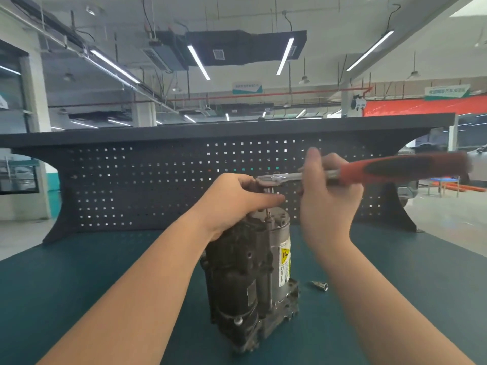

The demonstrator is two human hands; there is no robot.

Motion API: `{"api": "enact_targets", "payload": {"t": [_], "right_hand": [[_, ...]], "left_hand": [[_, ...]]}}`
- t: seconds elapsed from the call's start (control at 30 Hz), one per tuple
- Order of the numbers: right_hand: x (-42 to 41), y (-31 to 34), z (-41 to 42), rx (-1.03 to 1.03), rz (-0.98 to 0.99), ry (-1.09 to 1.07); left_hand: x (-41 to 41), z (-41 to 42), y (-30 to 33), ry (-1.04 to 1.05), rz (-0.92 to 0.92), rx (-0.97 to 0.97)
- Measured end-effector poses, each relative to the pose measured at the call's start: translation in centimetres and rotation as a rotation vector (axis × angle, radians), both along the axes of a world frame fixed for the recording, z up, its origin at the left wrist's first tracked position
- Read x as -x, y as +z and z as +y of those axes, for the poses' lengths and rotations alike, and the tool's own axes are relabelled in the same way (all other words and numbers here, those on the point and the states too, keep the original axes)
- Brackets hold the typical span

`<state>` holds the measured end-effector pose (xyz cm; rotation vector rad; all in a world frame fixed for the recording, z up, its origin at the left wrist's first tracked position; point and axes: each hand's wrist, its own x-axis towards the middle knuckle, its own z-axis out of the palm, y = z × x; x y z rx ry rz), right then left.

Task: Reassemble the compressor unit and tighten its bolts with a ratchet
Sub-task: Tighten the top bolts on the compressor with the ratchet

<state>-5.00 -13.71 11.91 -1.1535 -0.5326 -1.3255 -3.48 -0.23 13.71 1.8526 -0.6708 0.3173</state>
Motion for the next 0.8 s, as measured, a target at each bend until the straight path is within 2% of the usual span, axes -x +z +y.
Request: {"api": "enact_targets", "payload": {"t": [0.07, 0.1, 0.13, 0.2, 0.27, 0.33, 0.37, 0.4, 0.43, 0.47, 0.53, 0.6, 0.63, 0.7, 0.73, 0.77, 0.8], "right_hand": [[0.2, -0.1, 0.1, 0.429, -0.228, -0.52], [0.0, -0.6, 0.3, 0.482, -0.34, -0.659], [-0.2, -1.1, 0.5, 0.461, -0.376, -0.671], [-0.3, -1.4, 0.7, 0.374, -0.224, -0.452], [-0.3, -0.9, 0.6, 0.081, -0.044, -0.136], [-0.3, 0.4, -0.1, -0.298, 0.202, 0.368], [-0.7, 0.7, -0.4, -0.415, 0.338, 0.576], [-1.3, 0.7, -0.5, -0.478, 0.41, 0.707], [-1.5, 0.5, -0.3, -0.481, 0.428, 0.734], [-1.6, 0.2, -0.1, -0.441, 0.389, 0.665], [-0.7, -0.3, 0.7, -0.254, 0.198, 0.325], [0.3, -0.4, 0.6, 0.077, -0.022, -0.097], [0.6, -0.1, 0.4, 0.251, -0.072, -0.259], [1.0, 0.5, 0.2, 0.531, 0.041, -0.408], [1.0, 0.8, 0.2, 0.564, 0.096, -0.513], [0.6, 0.7, 0.3, 0.444, 0.07, -0.486], [0.2, 0.4, 0.4, 0.18, 0.041, -0.271]], "left_hand": [[0.2, 0.0, -0.1, -0.012, -0.042, 0.009], [0.2, -0.1, -0.1, -0.018, -0.067, -0.004], [0.4, -0.2, -0.1, -0.02, -0.088, -0.015], [0.2, -0.3, -0.1, -0.026, -0.083, -0.005], [-0.1, 0.0, 0.0, -0.016, -0.043, -0.002], [-0.3, 0.2, -0.1, -0.012, -0.019, -0.004], [-0.4, 0.3, -0.1, -0.024, -0.012, 0.007], [-0.4, 0.4, -0.2, -0.039, -0.008, 0.022], [-0.4, 0.4, -0.2, -0.048, -0.003, 0.029], [-0.4, 0.5, -0.2, -0.047, -0.001, 0.027], [-0.5, 0.7, -0.2, -0.029, -0.008, 0.0], [-0.5, 0.8, -0.3, -0.025, -0.025, -0.03], [-0.4, 0.6, -0.4, -0.025, -0.038, -0.034], [-0.3, 0.4, -0.5, -0.027, -0.052, -0.029], [-0.2, 0.3, -0.4, -0.029, -0.054, -0.019], [-0.2, 0.3, -0.3, -0.014, -0.058, -0.02], [-0.2, 0.4, -0.2, 0.009, -0.057, -0.036]]}}
